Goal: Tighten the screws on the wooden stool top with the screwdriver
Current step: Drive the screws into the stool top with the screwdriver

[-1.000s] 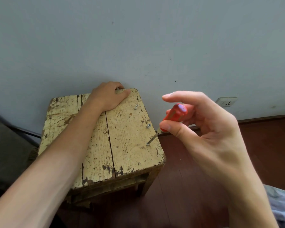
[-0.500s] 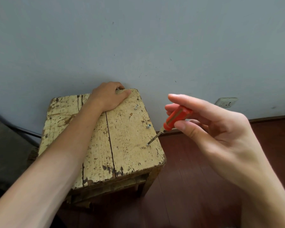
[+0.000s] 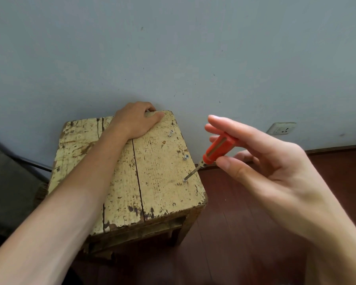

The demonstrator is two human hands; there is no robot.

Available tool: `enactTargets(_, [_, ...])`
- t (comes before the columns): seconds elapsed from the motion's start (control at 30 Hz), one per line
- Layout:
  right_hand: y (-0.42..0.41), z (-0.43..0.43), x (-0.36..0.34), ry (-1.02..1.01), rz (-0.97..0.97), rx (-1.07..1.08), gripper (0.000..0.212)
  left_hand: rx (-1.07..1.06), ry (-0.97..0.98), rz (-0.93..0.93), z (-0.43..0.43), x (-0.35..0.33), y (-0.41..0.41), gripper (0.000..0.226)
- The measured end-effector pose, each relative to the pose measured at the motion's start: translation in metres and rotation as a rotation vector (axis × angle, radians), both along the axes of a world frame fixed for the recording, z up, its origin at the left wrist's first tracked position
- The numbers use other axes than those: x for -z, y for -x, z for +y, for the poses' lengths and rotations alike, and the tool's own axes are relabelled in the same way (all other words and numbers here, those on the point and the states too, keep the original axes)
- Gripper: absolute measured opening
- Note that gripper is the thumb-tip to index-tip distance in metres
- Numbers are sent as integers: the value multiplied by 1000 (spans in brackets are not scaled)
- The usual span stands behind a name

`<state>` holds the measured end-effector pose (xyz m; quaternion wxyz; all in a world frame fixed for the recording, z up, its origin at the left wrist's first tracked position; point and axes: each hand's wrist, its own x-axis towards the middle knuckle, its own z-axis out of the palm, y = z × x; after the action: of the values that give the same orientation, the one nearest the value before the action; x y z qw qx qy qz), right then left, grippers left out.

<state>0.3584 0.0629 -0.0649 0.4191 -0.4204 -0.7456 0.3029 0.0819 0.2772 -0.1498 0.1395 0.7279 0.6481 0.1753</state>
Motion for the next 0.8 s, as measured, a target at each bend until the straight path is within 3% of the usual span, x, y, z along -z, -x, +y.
enactTargets(0.33, [3,2,3,-35,20,22,50,2,-16,-13,2,2,1,49])
enactTargets(0.53, [14,3,7,-104,21,85,37,3,-25,-9,3,4,1,51])
enactTargets(0.8, [0,-1,1,-14,34,-31,51,5,-30,-11,4,5,1,52])
